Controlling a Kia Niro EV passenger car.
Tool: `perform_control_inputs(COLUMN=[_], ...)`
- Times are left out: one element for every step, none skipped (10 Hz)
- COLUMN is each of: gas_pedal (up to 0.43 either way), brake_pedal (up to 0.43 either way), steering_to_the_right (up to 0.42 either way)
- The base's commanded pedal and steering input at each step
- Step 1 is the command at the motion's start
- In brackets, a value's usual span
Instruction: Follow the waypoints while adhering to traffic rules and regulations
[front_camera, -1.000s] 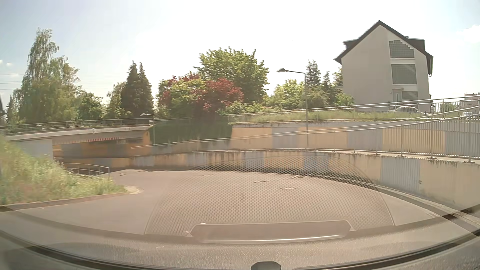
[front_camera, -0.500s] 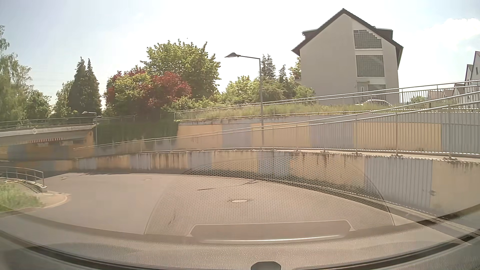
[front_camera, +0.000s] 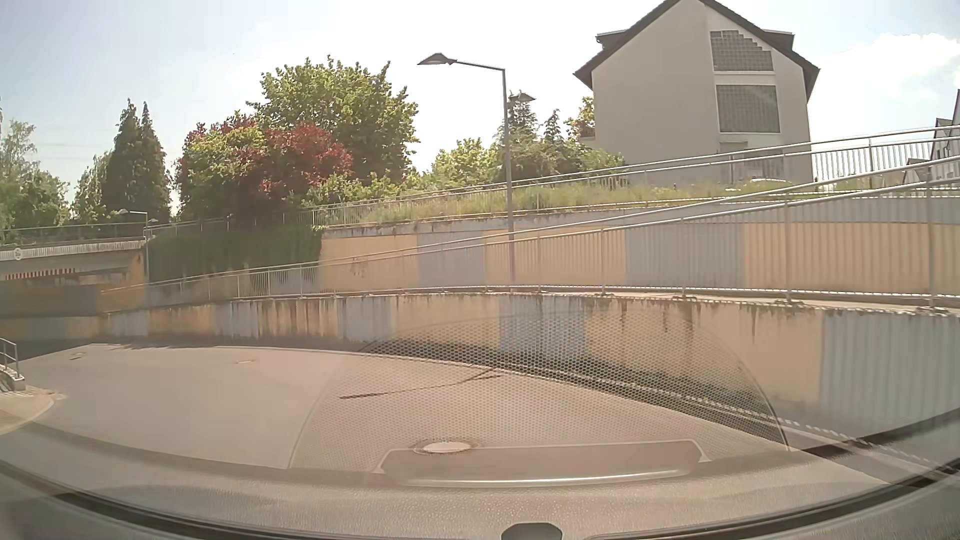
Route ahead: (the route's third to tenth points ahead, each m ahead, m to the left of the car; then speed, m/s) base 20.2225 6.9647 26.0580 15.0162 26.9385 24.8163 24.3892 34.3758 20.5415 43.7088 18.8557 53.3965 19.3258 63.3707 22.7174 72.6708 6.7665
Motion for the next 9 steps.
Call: perform_control_inputs(gas_pedal=[0.047,0.047,0.047,0.047,0.039,0.028,0.028,0.028,0.028], brake_pedal=[0.000,0.000,0.000,0.000,0.000,0.000,0.000,0.000,0.000], steering_to_the_right=[-0.086,-0.103,-0.113,-0.121,-0.126,-0.129,-0.131,-0.137,-0.141])
